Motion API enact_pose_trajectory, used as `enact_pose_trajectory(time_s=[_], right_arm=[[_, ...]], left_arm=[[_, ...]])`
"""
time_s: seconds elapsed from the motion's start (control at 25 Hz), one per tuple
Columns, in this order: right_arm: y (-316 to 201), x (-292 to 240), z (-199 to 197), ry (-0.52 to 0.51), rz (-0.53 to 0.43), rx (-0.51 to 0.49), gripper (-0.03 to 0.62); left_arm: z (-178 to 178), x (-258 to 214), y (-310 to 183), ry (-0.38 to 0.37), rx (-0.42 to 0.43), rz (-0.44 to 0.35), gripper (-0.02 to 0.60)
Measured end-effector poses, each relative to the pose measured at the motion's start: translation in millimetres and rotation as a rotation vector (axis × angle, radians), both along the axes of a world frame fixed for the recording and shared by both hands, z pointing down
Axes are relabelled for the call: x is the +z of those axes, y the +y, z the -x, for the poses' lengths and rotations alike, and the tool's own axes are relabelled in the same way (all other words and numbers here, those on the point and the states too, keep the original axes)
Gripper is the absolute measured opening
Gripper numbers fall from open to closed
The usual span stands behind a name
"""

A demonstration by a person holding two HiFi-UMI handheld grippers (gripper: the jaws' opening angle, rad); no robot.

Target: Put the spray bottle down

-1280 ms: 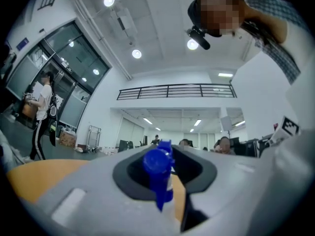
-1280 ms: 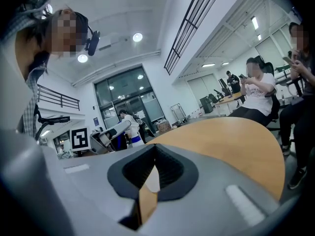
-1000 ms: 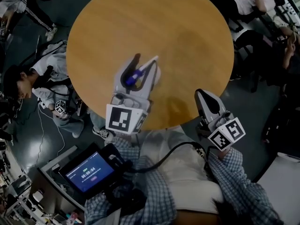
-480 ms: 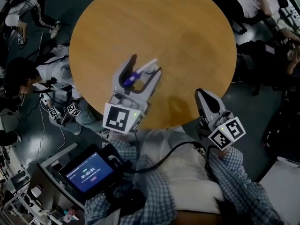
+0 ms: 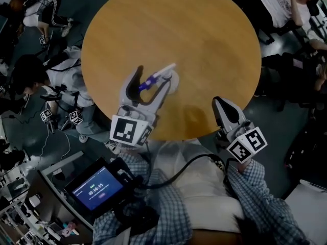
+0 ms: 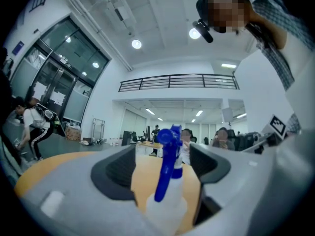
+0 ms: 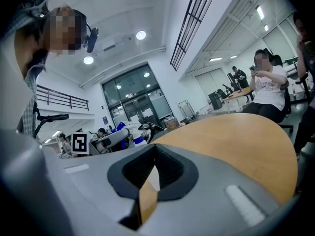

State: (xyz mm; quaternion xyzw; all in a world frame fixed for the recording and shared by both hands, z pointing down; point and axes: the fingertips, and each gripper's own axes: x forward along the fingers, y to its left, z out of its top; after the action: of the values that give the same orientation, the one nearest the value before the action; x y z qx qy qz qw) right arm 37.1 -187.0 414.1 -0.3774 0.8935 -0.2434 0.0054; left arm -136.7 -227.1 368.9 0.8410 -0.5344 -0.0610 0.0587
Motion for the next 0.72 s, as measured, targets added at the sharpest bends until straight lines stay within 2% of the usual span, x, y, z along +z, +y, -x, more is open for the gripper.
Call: enact_pose_trajectory(time_s=[0.28,0.44,0.52,0.56,0.6,0.64,0.72], right_arm=[[2,-25,-14,-0.025,-0.047,-0.027,0.006],[3,-35,-12,-0.04,-0.072,-0.048,0.006],[0,-38,-8,-0.049,-0.082,-0.059,0.006],[-1,-39,-6,-0.053,-0.087,-0.064,0.006],[-1,-41,-5,-0.057,-0.092,-0.068,0.006],[-3,-42,-4,-0.06,-0.097,-0.071,0.006],[-6,-43,-4,-0.066,-0.106,-0.076,0.006]], left_arm=[[12,-9,44,-0.028,-0.083,0.039,0.339],[27,-32,67,-0.063,-0.138,0.005,0.32],[39,-46,73,-0.079,-0.198,-0.027,0.226],[44,-50,76,-0.091,-0.23,-0.042,0.157],[48,-53,79,-0.102,-0.258,-0.055,0.063],[50,-56,81,-0.105,-0.281,-0.065,0.003],[44,-61,80,-0.088,-0.298,-0.076,0.003]])
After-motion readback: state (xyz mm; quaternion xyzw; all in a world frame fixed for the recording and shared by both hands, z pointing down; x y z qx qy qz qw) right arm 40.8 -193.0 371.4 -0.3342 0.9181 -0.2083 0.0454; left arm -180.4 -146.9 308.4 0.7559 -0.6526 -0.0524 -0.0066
